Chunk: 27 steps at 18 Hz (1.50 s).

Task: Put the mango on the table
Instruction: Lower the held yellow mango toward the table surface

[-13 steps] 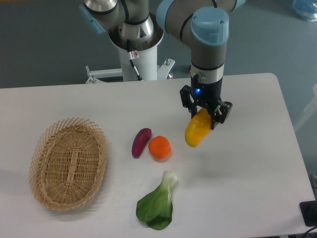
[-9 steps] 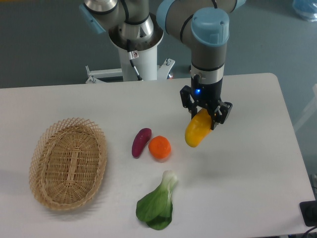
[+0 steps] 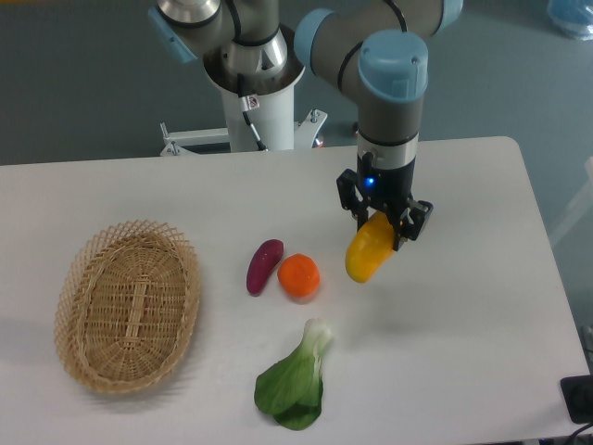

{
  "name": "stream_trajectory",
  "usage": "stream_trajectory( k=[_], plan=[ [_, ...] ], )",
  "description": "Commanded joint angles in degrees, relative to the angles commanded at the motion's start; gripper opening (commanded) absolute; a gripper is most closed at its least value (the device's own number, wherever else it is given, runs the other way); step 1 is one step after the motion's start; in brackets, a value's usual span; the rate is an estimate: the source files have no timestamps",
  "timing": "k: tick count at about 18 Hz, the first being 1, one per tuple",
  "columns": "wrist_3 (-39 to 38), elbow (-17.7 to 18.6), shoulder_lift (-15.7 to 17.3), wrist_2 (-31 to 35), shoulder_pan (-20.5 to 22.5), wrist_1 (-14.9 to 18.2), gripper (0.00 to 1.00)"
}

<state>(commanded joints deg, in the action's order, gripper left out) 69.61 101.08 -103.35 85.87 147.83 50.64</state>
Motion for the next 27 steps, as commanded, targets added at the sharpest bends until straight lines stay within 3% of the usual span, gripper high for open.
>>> stream_trajectory(
  k=[5, 10, 11, 14, 18, 20, 23, 27],
  plan=[
    [-0.4, -0.3, -3.8, 0.0, -0.1, -5.5, 0.56],
    [-0.2, -1.7, -10.1, 0.1, -0.2, -12.3, 0.56],
    [-0.1, -3.6, -12.7, 0.1, -0.2, -12.8, 0.56],
    [0.4, -6.4, -16.2, 0.6, -0.2, -13.2, 0.56],
    [0.9, -4.5, -16.7, 1.2, -0.4, -13.1, 0.56],
    [1.2, -1.4, -16.4, 1.8, -0.7, -13.2, 0.56],
    [2.4, -0.9, -16.2, 2.7, -0.7, -13.1, 0.56],
    [2.6, -0.4, -16.1, 3.4, -0.7, -13.1, 0.66]
  ],
)
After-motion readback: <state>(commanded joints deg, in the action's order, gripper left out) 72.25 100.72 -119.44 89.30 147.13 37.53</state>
